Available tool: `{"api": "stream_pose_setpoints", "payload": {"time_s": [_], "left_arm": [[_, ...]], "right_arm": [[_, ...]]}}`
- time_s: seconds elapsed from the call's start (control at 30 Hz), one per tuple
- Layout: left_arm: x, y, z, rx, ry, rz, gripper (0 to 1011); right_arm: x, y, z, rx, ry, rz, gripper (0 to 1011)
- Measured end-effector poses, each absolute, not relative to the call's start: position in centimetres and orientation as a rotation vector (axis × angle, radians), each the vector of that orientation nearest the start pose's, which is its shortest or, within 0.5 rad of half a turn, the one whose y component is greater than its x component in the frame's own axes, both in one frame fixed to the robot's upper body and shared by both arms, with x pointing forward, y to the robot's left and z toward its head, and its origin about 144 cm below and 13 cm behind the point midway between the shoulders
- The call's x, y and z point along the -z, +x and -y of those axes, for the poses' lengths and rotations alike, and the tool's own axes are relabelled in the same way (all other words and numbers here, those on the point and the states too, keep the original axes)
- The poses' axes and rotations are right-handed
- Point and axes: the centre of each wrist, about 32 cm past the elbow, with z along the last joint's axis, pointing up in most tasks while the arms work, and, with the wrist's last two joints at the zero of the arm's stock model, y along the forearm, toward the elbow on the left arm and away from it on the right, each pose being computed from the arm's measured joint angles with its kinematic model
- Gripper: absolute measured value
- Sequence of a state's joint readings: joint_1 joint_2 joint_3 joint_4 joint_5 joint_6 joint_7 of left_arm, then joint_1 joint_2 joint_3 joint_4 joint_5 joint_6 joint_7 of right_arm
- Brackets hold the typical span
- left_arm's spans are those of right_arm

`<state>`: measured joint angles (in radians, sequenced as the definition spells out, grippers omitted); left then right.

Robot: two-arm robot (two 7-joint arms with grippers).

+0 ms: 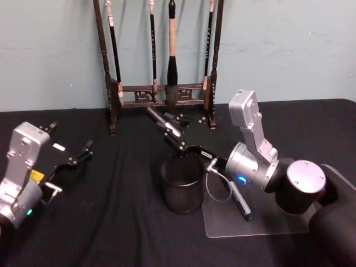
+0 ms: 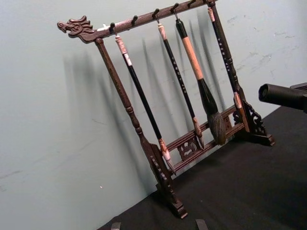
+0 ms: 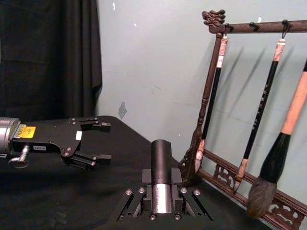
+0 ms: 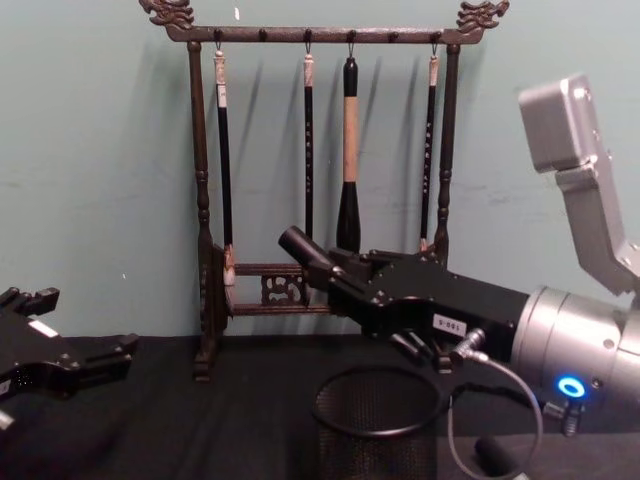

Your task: Pick up the water-based marker from the table and place it into the pen holder.

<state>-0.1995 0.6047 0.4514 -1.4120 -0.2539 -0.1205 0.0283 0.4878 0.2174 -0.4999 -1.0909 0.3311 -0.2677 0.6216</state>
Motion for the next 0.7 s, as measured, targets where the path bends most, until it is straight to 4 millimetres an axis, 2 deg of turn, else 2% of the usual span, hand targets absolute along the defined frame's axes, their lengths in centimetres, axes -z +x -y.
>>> {"api": "stream_pose_setpoints", "payload": {"time_s": [0.7], "left_arm": [[-113.98, 48.86, -30.97, -1.248, 0.304, 0.285, 1009]], "right_arm": [[-115.18, 57.48, 18.55, 0.601, 0.02, 0.166, 237]]}}
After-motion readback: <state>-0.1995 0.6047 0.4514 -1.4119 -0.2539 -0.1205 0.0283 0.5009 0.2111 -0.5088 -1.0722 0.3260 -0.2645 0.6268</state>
